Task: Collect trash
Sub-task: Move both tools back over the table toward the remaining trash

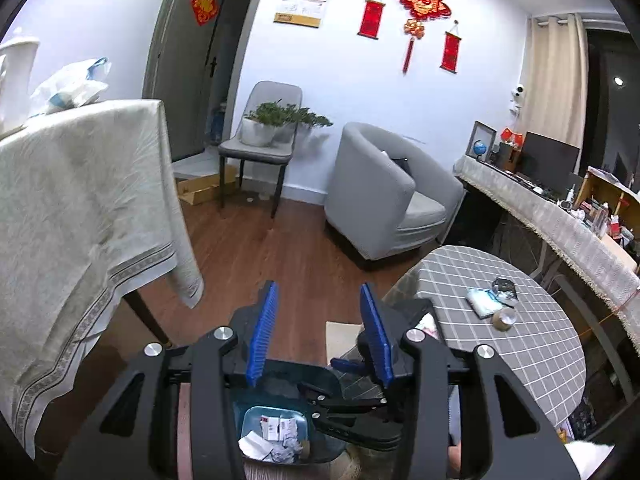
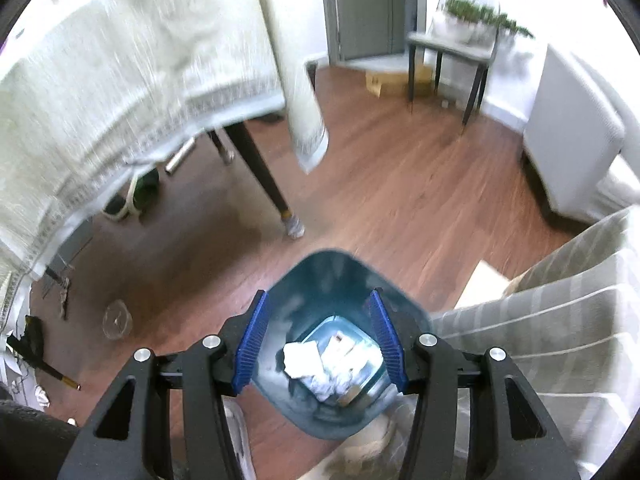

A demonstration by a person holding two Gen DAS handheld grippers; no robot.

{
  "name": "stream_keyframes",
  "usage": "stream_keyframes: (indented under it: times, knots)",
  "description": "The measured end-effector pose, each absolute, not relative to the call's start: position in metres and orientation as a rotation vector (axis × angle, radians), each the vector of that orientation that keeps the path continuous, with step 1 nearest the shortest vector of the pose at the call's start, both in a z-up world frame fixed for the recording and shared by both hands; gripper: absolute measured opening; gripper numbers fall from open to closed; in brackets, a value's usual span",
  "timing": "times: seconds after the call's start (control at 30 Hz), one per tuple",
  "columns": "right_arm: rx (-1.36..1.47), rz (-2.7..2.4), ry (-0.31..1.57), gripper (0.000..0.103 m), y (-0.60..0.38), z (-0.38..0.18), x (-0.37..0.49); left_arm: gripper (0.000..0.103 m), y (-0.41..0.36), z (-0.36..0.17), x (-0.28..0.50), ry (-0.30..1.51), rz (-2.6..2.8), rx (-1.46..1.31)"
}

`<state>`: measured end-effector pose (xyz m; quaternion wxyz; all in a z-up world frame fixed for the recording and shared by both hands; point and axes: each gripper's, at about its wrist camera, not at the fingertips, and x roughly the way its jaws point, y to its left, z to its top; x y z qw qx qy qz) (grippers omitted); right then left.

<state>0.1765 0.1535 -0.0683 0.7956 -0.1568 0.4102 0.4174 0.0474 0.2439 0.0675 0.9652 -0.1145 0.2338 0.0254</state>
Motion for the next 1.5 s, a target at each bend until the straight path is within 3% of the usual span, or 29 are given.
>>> stream_keyframes:
  times: [0.43, 0.8, 0.97, 1.17, 1.5]
  knots:
    - [-0.269, 0.798, 0.721, 0.070, 0.069, -0.007, 0.195, 0.062, 0.191, 0.070, 0.081, 0.478, 0.003, -0.193]
    - [-0.200, 0.665, 0.694, 0.074, -0.025, 0.010, 0.231, 0.077, 0.125, 0.057, 0.115, 0.520, -0.045, -0.154]
    - [-0.181, 0.609, 0.688, 0.077, -0.066, 0.013, 0.245, 0.088, 0.101, 0.050, 0.129, 0.536, -0.054, -0.154]
    - [-0.185, 0.580, 0.674, 0.089, -0.111, 0.022, 0.268, 0.092, 0.060, 0.037, 0.147, 0.565, -0.045, -0.121]
    - [-0.214, 0.581, 0.685, 0.094, -0.162, 0.035, 0.315, 0.095, 0.001, 0.008, 0.181, 0.652, -0.046, -0.080]
